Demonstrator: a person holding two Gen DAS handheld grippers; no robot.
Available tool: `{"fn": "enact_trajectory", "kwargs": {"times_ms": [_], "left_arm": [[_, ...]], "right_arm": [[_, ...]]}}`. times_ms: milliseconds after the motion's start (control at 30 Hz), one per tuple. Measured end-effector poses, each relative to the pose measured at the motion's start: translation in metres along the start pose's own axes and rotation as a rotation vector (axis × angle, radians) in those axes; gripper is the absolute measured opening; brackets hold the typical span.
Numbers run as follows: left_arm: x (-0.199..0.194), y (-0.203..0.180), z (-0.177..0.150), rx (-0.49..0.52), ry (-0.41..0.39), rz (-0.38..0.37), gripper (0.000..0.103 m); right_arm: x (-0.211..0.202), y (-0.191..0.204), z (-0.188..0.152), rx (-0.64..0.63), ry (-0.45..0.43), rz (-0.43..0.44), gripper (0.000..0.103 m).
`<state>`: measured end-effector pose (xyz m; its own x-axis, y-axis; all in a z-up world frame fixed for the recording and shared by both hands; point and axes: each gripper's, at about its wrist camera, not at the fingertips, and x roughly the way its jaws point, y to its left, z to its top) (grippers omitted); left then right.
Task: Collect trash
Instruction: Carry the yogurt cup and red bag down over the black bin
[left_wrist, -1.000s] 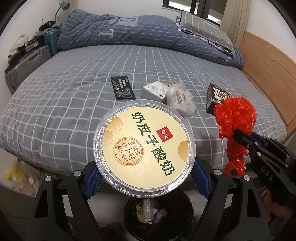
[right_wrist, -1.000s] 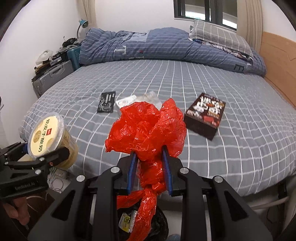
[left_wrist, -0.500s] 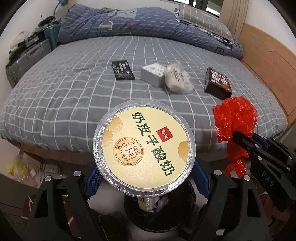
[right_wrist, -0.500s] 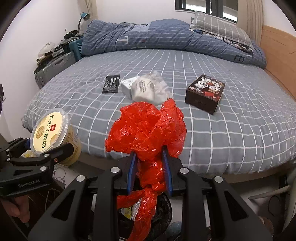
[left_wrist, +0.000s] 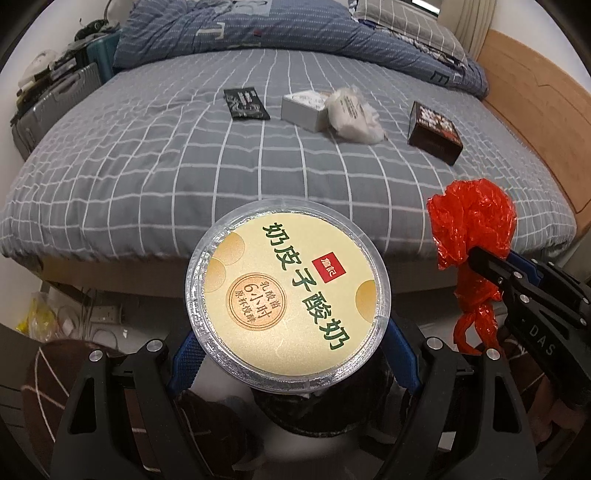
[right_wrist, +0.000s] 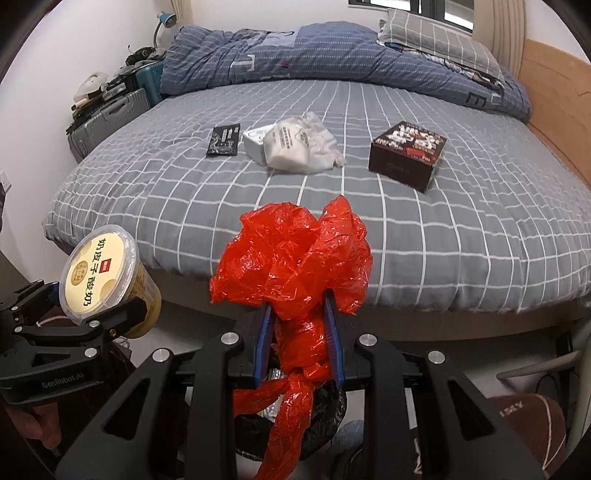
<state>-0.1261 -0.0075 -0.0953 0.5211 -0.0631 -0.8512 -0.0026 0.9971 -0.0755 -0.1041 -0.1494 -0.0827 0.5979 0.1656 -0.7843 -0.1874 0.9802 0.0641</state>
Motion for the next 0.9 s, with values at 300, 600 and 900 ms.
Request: {"fn": "enact_trajectory", "kwargs": {"times_ms": [300,600,900], "left_arm": [[0.016,0.0,-0.019,0.0,0.07,0.009,0.08],[0.065,0.015,-0.028,-0.03,0.144,-0.014,0.08],[0.111,0.026,-0.028,-0.04,0.21,0.006,0.08]], "right_arm": [[0.025,0.008,-0.029,-0.002,0.124,-0.001,0.025],[0.076,0.003,-0.046,0.009,0.242,-0.006,0.025],[0.115,0.003,-0.051,0.024,0.314,0.012,0.025]]}}
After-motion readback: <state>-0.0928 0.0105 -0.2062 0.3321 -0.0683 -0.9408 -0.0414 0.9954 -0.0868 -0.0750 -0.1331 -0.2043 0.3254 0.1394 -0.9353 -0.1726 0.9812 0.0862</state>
